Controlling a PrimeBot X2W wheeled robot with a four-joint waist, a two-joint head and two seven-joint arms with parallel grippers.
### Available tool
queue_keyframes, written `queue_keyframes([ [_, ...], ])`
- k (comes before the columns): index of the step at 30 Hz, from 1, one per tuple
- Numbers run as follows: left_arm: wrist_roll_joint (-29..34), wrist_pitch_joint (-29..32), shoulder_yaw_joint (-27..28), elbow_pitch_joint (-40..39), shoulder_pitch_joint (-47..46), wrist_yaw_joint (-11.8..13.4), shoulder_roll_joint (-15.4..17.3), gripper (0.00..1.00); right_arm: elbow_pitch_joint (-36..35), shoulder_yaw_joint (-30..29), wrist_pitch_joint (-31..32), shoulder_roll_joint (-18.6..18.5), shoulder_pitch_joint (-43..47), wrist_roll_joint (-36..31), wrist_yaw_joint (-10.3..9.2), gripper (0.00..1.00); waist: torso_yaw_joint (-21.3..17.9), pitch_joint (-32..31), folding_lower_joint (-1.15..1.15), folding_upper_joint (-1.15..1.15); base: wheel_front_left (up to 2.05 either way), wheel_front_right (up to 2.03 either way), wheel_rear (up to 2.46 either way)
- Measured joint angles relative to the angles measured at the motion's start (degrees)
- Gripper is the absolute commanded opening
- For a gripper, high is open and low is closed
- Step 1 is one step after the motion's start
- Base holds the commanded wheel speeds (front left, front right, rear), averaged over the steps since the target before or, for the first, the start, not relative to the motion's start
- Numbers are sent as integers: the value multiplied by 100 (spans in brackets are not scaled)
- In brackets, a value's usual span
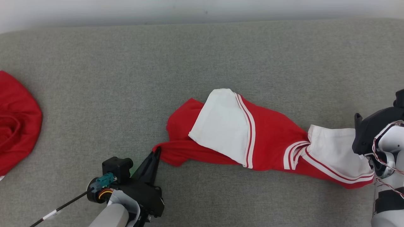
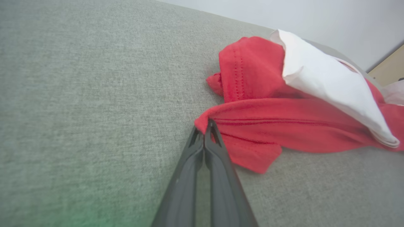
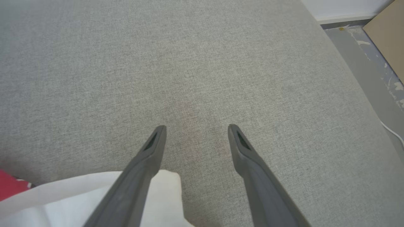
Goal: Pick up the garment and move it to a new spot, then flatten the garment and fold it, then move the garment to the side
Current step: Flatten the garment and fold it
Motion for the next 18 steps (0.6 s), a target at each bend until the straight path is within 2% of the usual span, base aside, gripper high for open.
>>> queue_keyframes([
  [8,129,-14,141,-110,-10,-7,-3,0,-625,109,584,69,352,466,-1,100,134,196,0,0,0,0,0],
  [18,203,-14,225,-82,77,-36,-18,0,-2309,260,1488,119,1135,1070,-1,100,31,49,-1,-1,0,0,0],
])
